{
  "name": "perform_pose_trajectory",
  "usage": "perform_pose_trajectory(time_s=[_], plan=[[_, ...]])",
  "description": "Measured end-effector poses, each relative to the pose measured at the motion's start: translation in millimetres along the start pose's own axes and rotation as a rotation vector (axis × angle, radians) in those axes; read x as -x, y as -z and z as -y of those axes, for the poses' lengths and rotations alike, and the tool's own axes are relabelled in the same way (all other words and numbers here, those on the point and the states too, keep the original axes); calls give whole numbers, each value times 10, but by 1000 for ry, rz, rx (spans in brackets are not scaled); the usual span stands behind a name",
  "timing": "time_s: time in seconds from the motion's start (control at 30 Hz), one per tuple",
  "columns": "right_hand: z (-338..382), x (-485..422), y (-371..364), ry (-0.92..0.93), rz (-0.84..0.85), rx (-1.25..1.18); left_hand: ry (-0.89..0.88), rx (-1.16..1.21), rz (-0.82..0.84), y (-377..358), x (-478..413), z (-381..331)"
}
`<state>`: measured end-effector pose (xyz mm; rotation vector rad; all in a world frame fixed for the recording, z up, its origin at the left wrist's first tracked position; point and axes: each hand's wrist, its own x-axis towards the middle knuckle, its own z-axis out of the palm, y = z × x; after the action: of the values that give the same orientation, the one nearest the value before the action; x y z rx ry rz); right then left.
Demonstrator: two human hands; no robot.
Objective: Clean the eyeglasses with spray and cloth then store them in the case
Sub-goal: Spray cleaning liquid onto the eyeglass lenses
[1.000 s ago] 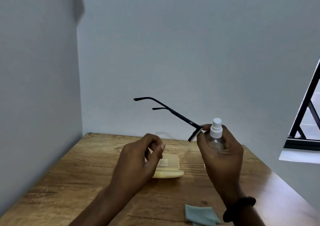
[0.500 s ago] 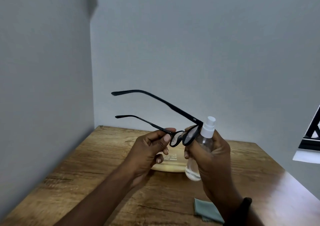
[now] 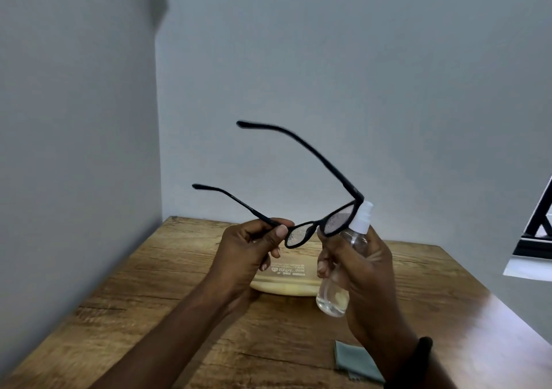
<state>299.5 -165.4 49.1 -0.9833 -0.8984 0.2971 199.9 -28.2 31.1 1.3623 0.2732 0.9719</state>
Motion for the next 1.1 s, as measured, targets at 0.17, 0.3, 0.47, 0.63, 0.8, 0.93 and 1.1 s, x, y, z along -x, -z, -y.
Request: perform_pose_trajectory(time_s=[0.17,0.3,0.47,0.63,0.8,0.93,1.1], plan=[[-54,-12,66,-80,-23,-34,-176,-245,-146,105,-71,-78],[-76,17,42,-26,-40,11,-297,-364,-257,152,-82,-130],[-103,78,-39,63,-60,187,-492,-469,-375,200,-72,-182],[-183,135,-87,404,29,612,-763,-727,-384,266,-78,-188],[-210,175,-136,573,140,898,-881,-923,-347,291,-84,-149],[-186,173,-152,682,116,969,-935,-930,-301,281,-67,-134],[-168,188,-173,656,144,1007,-1004,-1010,-256,288,-55,-141]])
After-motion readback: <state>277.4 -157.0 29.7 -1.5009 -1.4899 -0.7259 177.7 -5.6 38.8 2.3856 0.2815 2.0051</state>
